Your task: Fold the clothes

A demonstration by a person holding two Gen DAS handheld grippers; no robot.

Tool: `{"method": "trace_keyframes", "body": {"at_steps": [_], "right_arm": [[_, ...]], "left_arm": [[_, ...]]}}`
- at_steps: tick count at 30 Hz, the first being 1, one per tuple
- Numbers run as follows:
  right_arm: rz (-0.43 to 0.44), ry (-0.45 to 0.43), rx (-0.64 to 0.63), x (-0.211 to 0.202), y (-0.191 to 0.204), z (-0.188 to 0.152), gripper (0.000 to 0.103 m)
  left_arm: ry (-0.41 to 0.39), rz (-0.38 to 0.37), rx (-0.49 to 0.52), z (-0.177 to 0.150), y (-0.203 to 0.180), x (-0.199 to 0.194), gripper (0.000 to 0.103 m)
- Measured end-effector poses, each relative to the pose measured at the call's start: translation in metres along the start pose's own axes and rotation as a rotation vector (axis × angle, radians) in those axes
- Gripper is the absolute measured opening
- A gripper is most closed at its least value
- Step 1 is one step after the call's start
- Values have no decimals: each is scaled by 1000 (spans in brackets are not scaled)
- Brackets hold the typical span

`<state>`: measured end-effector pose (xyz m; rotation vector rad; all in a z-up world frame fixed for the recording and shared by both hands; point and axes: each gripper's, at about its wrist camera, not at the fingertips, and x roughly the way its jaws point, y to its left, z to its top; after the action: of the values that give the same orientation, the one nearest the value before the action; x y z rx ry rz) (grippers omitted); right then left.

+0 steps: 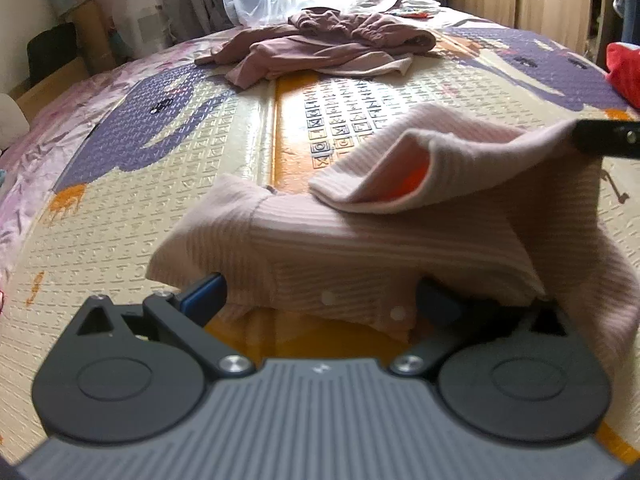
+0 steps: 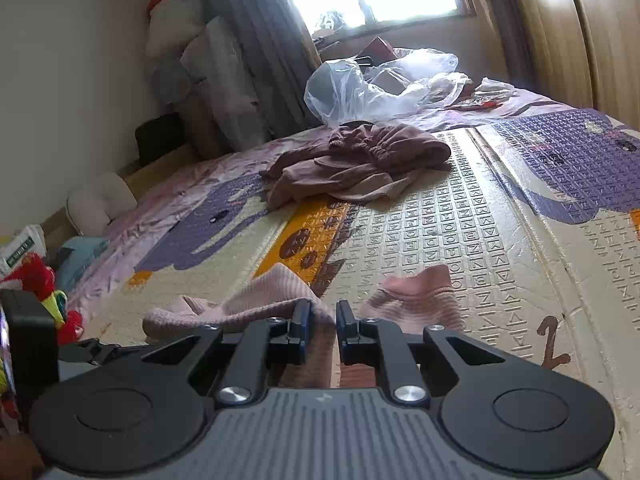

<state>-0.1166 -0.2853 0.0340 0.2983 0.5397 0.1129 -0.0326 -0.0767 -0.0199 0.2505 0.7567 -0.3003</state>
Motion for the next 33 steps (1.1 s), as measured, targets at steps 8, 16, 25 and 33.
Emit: {"method": "trace_keyframes", "body": {"at_steps": [8, 16, 25, 33], "right_arm": [[-36, -3, -64, 4, 7, -6, 16], [-37, 7, -51, 5, 2, -6, 16], [-72, 6, -65, 7, 3, -6, 19], [-63, 27, -86, 14, 9, -11, 35]], "left_arm": [[-40, 14, 4, -4, -3, -5, 103], [-14, -74, -65, -3, 13, -3, 103], [29, -55, 2, -5, 19, -3, 103], [43, -25, 10, 2, 11, 15, 103]]}}
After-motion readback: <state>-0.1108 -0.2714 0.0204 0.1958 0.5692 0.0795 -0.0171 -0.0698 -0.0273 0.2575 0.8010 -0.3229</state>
